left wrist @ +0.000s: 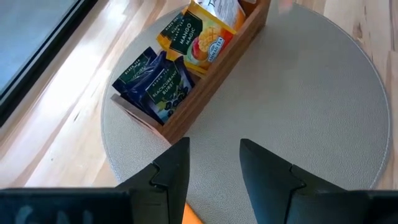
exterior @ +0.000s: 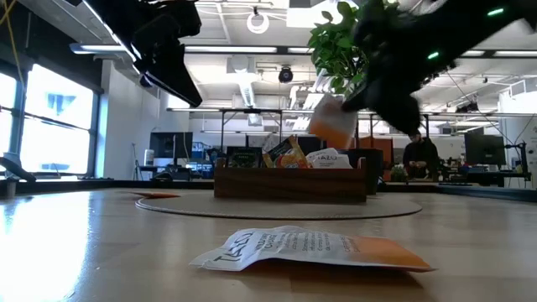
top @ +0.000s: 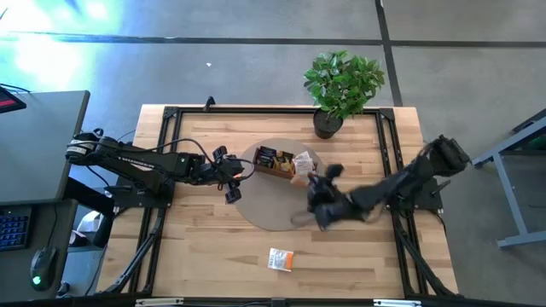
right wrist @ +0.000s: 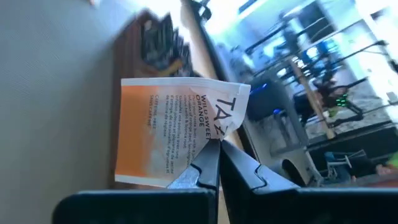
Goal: Pick & Place Tea
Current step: Put the white tea bag into the right side area of the wooden organizer
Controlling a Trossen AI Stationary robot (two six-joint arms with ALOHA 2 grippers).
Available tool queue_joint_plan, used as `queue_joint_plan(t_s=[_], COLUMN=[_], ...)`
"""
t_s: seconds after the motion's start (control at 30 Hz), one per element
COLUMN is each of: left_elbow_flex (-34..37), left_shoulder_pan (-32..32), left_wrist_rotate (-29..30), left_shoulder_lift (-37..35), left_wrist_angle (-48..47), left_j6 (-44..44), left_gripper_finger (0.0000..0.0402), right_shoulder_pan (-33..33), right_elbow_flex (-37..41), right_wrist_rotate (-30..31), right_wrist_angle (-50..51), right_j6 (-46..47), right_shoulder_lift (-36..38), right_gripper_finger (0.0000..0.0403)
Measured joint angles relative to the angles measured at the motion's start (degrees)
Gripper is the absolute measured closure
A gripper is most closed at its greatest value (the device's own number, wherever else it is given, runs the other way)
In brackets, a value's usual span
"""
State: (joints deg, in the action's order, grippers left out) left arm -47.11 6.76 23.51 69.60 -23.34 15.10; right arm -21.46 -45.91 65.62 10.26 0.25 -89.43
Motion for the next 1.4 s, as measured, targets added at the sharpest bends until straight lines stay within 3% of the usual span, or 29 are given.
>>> queue_joint_plan(t_s=[0.1,0.27,0.4,0.83,1.0,1.3,1.4], left_elbow_flex=[0.0,0.0,0.0,0.0,0.0,0.0,0.0], left_shoulder_pan=[0.0,0.0,0.0,0.0,0.0,0.0,0.0], left_wrist_rotate=[0.0,-0.3,-0.5,-0.4,-0.4,-0.4,-0.4], left_shoulder_lift=[0.0,0.0,0.0,0.0,0.0,0.0,0.0], left_wrist_angle=[0.0,-0.4,-0.8,-0.8,-0.8,-0.7,-0.7], left_j6=[0.0,-0.1,-0.6,-3.0,-3.0,-3.0,-3.0], left_gripper_finger=[0.0263,0.0263,0.0263,0.0263,0.0263,0.0263,0.0263], right_shoulder_pan=[7.4,13.5,14.8,14.8,14.8,15.5,18.8], right_elbow_flex=[0.0,0.0,0.0,-0.1,-0.1,-0.1,-0.1], right_wrist_rotate=[-6.2,-8.6,-13.7,-19.1,-19.6,-17.6,-22.8], right_wrist_angle=[-3.8,-4.5,-4.0,4.6,3.0,0.3,-2.6], right_j6=[-9.4,-15.9,-18.4,-17.2,-18.6,-18.7,-16.9], right_shoulder_lift=[0.0,0.0,0.0,0.1,0.1,0.1,0.1], right_gripper_finger=[0.0400,0.0400,0.0401,0.0396,0.0363,0.0264,0.0241])
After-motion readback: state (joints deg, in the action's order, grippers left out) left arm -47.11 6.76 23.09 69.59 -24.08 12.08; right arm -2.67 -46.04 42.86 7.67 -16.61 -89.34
